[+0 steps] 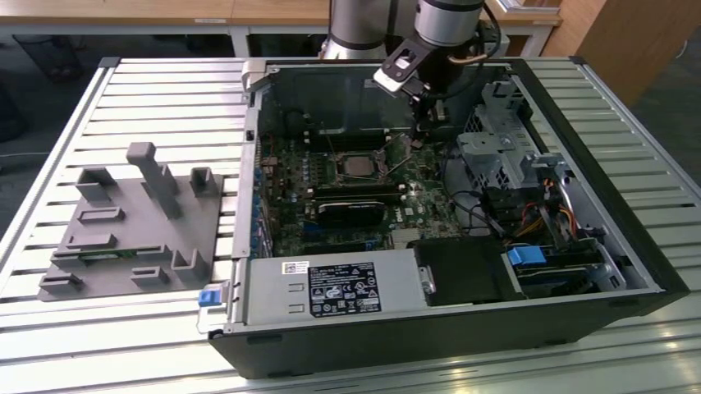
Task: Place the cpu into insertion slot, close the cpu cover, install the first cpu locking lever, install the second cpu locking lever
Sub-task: 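Close the cpu cover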
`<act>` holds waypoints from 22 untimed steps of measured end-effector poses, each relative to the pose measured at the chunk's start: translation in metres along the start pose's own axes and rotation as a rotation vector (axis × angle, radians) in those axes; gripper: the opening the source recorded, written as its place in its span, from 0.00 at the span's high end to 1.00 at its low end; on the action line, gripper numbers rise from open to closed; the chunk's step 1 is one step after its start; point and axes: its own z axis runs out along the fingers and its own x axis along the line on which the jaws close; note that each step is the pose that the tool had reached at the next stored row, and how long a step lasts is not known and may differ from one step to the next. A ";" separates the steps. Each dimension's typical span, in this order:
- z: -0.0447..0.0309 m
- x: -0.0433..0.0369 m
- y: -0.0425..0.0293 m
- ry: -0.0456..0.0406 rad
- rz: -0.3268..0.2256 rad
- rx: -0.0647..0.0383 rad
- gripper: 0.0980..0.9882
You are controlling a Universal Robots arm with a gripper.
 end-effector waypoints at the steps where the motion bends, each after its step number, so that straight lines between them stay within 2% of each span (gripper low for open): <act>1: 0.0005 0.0001 0.0002 0.0000 0.000 0.000 0.99; 18: 0.0096 0.0018 0.0018 0.0003 0.000 0.007 0.99; 22: 0.0106 0.0019 -0.0004 0.0003 0.000 0.007 0.99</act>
